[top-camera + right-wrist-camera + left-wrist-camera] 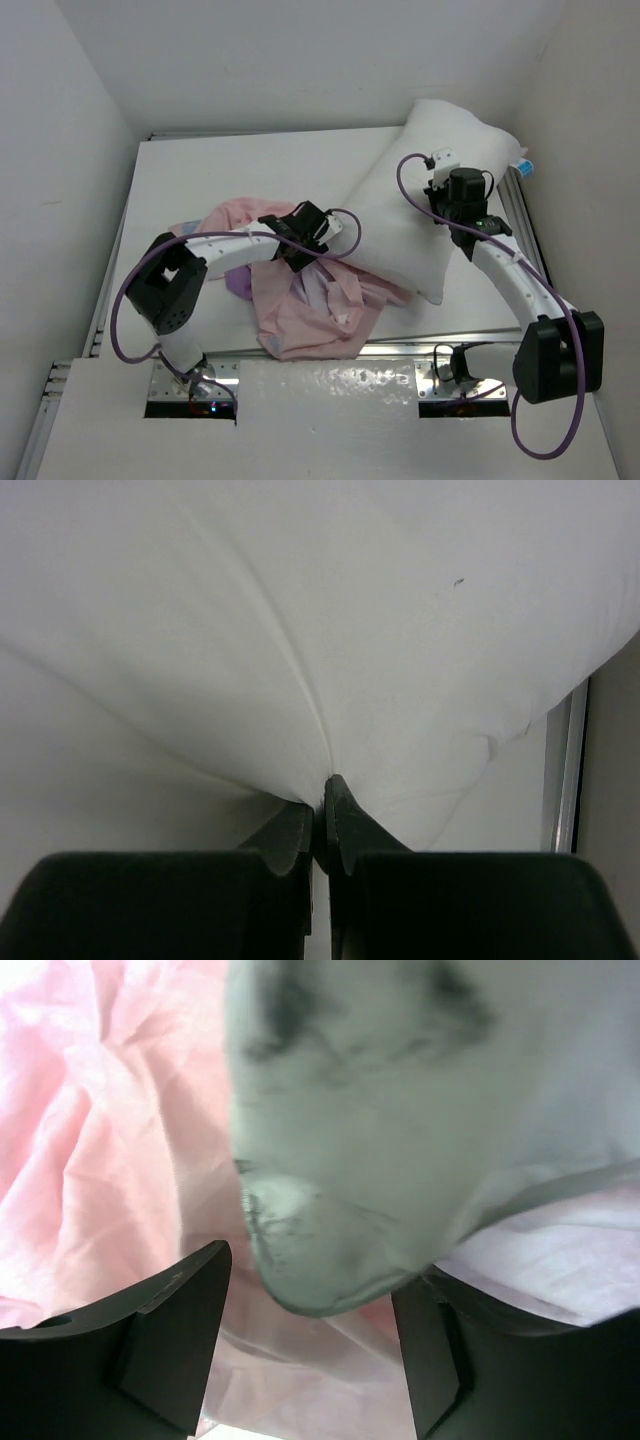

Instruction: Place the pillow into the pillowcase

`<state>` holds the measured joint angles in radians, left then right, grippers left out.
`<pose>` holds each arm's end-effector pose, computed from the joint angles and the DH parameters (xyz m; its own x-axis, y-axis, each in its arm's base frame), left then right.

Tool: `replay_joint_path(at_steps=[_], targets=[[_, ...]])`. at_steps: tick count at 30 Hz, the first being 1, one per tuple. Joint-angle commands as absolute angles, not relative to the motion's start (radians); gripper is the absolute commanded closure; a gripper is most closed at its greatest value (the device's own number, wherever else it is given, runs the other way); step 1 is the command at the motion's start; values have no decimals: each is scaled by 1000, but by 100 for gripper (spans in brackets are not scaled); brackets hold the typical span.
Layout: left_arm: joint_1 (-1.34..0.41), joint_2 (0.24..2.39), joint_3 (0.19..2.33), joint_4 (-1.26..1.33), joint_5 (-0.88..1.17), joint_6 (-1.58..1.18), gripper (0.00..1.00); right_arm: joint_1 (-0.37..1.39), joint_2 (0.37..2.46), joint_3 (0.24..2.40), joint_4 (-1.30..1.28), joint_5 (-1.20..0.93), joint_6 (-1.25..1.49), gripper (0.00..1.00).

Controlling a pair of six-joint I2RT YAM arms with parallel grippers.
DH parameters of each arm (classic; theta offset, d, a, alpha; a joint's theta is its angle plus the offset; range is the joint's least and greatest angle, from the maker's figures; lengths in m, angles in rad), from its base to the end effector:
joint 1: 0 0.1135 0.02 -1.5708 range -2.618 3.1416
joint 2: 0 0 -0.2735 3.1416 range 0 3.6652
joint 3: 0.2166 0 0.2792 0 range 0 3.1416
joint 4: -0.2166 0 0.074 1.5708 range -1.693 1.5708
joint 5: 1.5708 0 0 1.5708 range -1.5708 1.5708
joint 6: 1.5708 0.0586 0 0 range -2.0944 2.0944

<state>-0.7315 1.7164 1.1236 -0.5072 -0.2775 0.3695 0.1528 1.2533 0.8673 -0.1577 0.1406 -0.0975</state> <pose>0.2924 -0.2409 0.1654 -0.4198 0.8436 -0.3348 0.7524 0.5298 0.3915 0.3203 0.0410 0.2580 -0.5057 -0.1754 -0.8447 -0.0818 0.9845 -0.1555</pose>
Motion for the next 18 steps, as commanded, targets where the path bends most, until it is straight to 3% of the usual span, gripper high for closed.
replay_joint_path(at_steps=[1, 3, 6, 7, 8, 11, 12, 13, 15, 18], targets=[[-726, 1695, 1108, -497, -318, 374, 41, 150, 1223, 856, -130, 112, -75, 100], [-723, 1724, 1108, -498, -296, 374, 47, 149, 1224, 853, -129, 103, -75, 100], [-719, 1773, 1132, -540, -226, 367, 65, 149, 1223, 847, -133, 103, -77, 100], [-718, 1787, 1141, -549, -210, 365, 75, 149, 1223, 845, -135, 103, -80, 100], [-718, 1813, 1172, -572, -213, 350, 100, 149, 1224, 841, -135, 104, -84, 100], [-704, 1821, 1248, -616, -221, 341, 100, 149, 1232, 839, -144, 66, -120, 95], [-697, 1812, 1270, -621, -221, 338, 100, 152, 1245, 847, -159, 42, -145, 67], [-683, 1801, 1290, -629, -213, 336, 100, 150, 1253, 873, -199, -6, -159, 53], [-629, 1769, 1354, -650, -198, 328, 100, 162, 1272, 913, -256, -86, -216, 36], [-523, 1737, 1414, -670, -143, 305, 100, 204, 1258, 974, -311, -221, -282, 28]])
